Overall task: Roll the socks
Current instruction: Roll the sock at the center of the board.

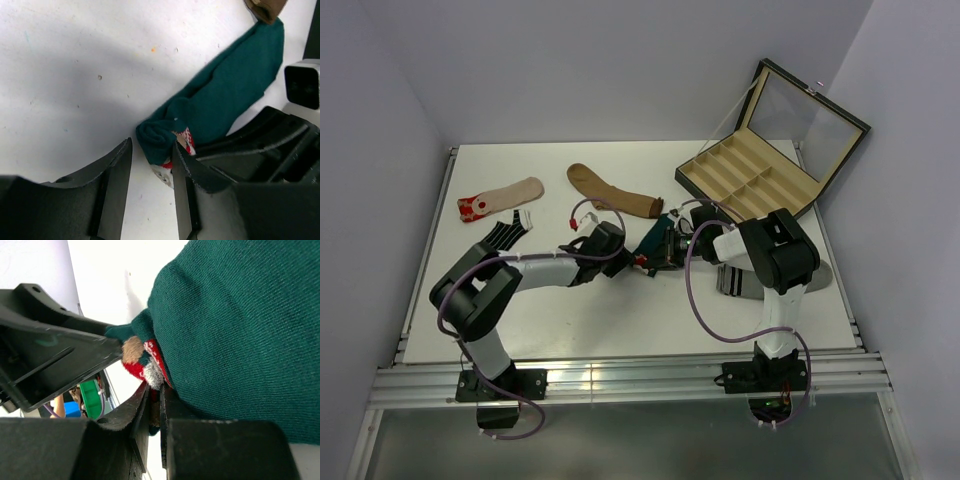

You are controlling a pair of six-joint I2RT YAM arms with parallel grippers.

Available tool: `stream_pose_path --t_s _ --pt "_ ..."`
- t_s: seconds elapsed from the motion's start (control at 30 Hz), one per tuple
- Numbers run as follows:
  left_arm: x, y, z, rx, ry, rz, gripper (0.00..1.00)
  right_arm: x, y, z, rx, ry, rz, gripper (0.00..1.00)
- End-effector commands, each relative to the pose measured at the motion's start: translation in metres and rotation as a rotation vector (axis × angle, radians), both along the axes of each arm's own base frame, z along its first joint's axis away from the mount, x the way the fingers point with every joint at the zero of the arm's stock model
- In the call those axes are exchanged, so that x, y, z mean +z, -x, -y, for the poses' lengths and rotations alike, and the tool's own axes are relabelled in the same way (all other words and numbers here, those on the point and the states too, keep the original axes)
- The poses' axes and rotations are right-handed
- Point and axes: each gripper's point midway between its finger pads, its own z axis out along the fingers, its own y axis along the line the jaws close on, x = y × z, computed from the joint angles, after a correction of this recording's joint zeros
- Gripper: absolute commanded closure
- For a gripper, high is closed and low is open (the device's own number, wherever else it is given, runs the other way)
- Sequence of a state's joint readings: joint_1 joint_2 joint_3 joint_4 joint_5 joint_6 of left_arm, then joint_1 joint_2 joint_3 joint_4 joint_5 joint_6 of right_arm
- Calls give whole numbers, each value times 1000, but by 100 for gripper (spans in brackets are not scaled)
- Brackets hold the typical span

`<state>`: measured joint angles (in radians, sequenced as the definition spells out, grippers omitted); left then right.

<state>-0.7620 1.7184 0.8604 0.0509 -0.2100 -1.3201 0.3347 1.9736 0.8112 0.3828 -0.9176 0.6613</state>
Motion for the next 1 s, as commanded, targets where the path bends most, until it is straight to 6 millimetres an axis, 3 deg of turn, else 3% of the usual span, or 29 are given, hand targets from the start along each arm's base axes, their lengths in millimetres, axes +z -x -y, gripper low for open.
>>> stream_pose_path --t_s 0.0,0.1,0.23,0.33,0.47,0.53,0.57,0.63,0.77,0.97 --pt "0 -8 4 -5 -32 15 58 -37 14 20 -56 136 -80 100" --pt "-10 -7 3 -11 -63 -5 60 -36 13 20 -55 136 -74 100" --pt "-21 -4 5 -27 -89 -44 71 -30 10 21 -53 148 -30 98" --pt "-29 -1 3 -39 -123 -75 76 -19 6 23 -49 182 46 91" --pt "-35 0 0 -52 -161 -93 78 7 -1 27 -39 273 222 68" --pt "-34 0 0 -56 -171 -90 78 12 -6 34 -65 354 287 62" --pt "-35 0 0 -59 -176 -91 78 26 -8 32 -62 378 363 58" --pt "-33 -2 0 -68 -186 -85 78 32 -16 41 -102 468 437 56" --pt "-33 -3 3 -84 -188 -82 78 58 -16 32 -61 512 621 56" --pt "-30 -4 4 -93 -190 -73 77 45 -4 4 65 574 696 53"
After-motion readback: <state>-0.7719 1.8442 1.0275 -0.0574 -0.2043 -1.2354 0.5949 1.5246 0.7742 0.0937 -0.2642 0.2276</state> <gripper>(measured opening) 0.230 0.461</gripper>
